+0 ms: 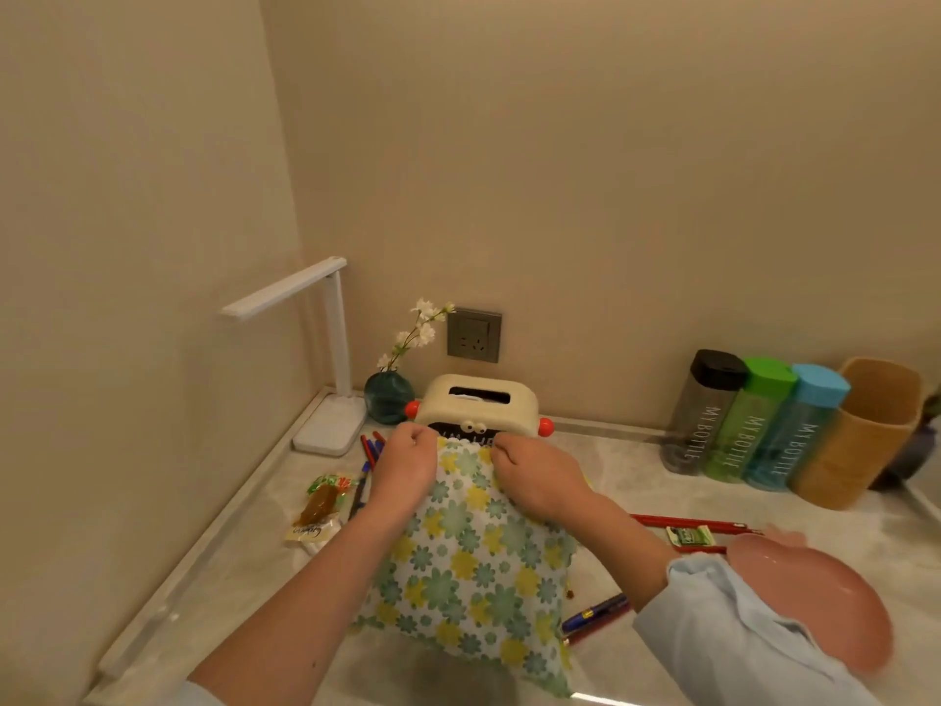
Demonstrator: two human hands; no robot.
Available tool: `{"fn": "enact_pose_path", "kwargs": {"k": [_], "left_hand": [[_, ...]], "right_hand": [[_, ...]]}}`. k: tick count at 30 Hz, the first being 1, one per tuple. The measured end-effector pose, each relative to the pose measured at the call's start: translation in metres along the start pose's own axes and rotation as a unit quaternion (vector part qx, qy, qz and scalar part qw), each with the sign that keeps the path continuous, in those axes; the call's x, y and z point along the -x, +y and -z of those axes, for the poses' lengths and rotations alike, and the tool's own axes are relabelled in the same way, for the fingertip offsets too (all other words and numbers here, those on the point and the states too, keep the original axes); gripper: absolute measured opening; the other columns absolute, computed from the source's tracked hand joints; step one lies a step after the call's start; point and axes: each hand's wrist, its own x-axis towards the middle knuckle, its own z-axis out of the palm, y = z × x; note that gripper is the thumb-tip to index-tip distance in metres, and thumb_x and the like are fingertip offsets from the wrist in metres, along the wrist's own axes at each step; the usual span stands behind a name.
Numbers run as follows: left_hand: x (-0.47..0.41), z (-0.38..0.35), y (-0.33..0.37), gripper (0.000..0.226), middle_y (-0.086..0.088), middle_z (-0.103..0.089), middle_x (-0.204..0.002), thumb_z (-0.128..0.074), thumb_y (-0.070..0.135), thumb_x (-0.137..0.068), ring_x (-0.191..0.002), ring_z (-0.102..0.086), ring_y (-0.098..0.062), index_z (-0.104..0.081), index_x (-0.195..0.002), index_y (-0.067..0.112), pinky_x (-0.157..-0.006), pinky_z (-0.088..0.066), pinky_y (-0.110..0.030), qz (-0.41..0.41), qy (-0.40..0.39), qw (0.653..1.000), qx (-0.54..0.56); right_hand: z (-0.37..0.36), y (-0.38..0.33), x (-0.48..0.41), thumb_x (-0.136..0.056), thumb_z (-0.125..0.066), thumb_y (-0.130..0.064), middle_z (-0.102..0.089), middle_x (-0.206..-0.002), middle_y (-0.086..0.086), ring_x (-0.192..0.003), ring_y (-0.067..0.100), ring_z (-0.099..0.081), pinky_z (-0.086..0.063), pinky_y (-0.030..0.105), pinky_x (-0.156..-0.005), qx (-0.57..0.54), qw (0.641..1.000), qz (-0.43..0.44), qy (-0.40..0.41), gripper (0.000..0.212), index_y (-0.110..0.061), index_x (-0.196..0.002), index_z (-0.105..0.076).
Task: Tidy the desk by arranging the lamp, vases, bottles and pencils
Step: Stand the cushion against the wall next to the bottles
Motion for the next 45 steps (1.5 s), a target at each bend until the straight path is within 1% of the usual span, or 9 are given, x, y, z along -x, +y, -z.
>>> {"fn": "enact_pose_path", "kwargs": {"k": [5, 9, 13, 18, 22, 27, 36, 42, 45], "left_hand": [[-0.001, -0.032, 0.053, 0.023, 0.014, -0.053, -0.092, -0.036, 0.023, -0.096, -0.087, -0.05, -0.008, -0.059, -0.098, 0.026, -0.078, -0.038, -0.029, -0.047, -0.01, 0.994, 0.097], [-0.001, -0.065, 0.086, 0.024, 0.013, -0.055, -0.096, -0.035, 0.02, -0.097, -0.084, -0.048, 0.001, -0.057, -0.102, 0.026, -0.064, -0.035, -0.017, -0.082, -0.016, 0.984, 0.155], [-0.009, -0.1, 0.116, 0.026, 0.01, -0.055, -0.096, -0.034, 0.018, -0.098, -0.075, -0.049, 0.001, -0.057, -0.107, 0.024, -0.058, -0.038, -0.017, -0.084, -0.007, 0.976, 0.199], [-0.026, -0.13, 0.136, 0.028, 0.012, -0.055, -0.097, -0.037, 0.013, -0.097, -0.073, -0.05, 0.0, -0.058, -0.113, 0.023, -0.05, -0.042, -0.008, -0.071, -0.016, 0.971, 0.229], [-0.043, -0.151, 0.142, 0.031, 0.011, -0.056, -0.1, -0.04, 0.009, -0.096, -0.077, -0.053, -0.003, -0.057, -0.117, 0.024, -0.06, -0.046, -0.018, -0.047, -0.024, 0.963, 0.263], [-0.07, -0.171, 0.136, 0.031, -0.001, -0.057, -0.117, -0.043, 0.008, -0.095, -0.102, -0.058, -0.015, -0.055, -0.117, 0.026, -0.091, -0.05, -0.037, -0.015, -0.035, 0.954, 0.297], [-0.11, -0.198, 0.115, 0.03, -0.013, -0.059, -0.122, -0.044, 0.006, -0.095, -0.108, -0.06, -0.024, -0.058, -0.112, 0.027, -0.082, -0.051, -0.033, 0.037, -0.056, 0.926, 0.372], [-0.117, -0.215, 0.108, 0.032, -0.014, -0.058, -0.125, -0.045, 0.005, -0.093, -0.113, -0.058, -0.028, -0.059, -0.112, 0.027, -0.096, -0.049, -0.043, 0.044, -0.059, 0.924, 0.375], [-0.118, -0.218, 0.11, 0.033, -0.014, -0.059, -0.123, -0.045, 0.004, -0.092, -0.111, -0.058, -0.027, -0.06, -0.109, 0.029, -0.094, -0.049, -0.04, 0.024, -0.058, 0.923, 0.379]], "right_hand": [[0.059, 0.029, -0.002, -0.1, -0.026, -0.037, -0.06, -0.091, 0.0, -0.085, 0.025, -0.057, -0.04, 0.036, -0.066, 0.048, 0.998, 0.001, 0.047, 0.03, -0.023, -0.094, -0.052], [0.101, 0.059, -0.004, -0.101, -0.027, -0.037, -0.053, -0.079, -0.006, -0.075, 0.02, -0.052, -0.032, 0.034, -0.059, 0.072, 0.994, 0.005, 0.078, 0.027, -0.024, -0.092, -0.048], [0.133, 0.092, -0.012, -0.102, -0.027, -0.037, -0.047, -0.072, -0.01, -0.069, 0.018, -0.049, -0.027, 0.032, -0.051, 0.089, 0.991, 0.009, 0.099, 0.024, -0.024, -0.089, -0.043], [0.153, 0.126, -0.027, -0.103, -0.029, -0.035, -0.049, -0.071, -0.003, -0.068, 0.023, -0.049, -0.027, 0.035, -0.052, 0.093, 0.988, 0.034, 0.12, 0.026, -0.02, -0.087, -0.043], [0.157, 0.152, -0.048, -0.103, -0.03, -0.033, -0.046, -0.068, -0.005, -0.064, 0.021, -0.046, -0.028, 0.034, -0.053, 0.072, 0.988, 0.057, 0.125, 0.027, -0.019, -0.082, -0.04], [0.148, 0.176, -0.079, -0.103, -0.031, -0.031, -0.043, -0.065, -0.006, -0.061, 0.019, -0.043, -0.027, 0.034, -0.052, 0.061, 0.989, 0.071, 0.116, 0.027, -0.02, -0.079, -0.039], [0.131, 0.2, -0.118, -0.102, -0.033, -0.028, -0.046, -0.069, -0.002, -0.067, 0.023, -0.045, -0.031, 0.035, -0.056, 0.076, 0.99, 0.062, 0.1, 0.027, -0.015, -0.08, -0.043], [0.127, 0.208, -0.119, -0.102, -0.033, -0.025, -0.05, -0.076, 0.004, -0.073, 0.025, -0.048, -0.04, 0.039, -0.063, 0.083, 0.992, 0.041, 0.085, 0.025, -0.014, -0.081, -0.043], [0.127, 0.21, -0.119, -0.101, -0.034, -0.023, -0.049, -0.076, 0.004, -0.073, 0.025, -0.046, -0.039, 0.039, -0.062, 0.084, 0.991, 0.036, 0.096, 0.024, -0.015, -0.08, -0.041]]}}
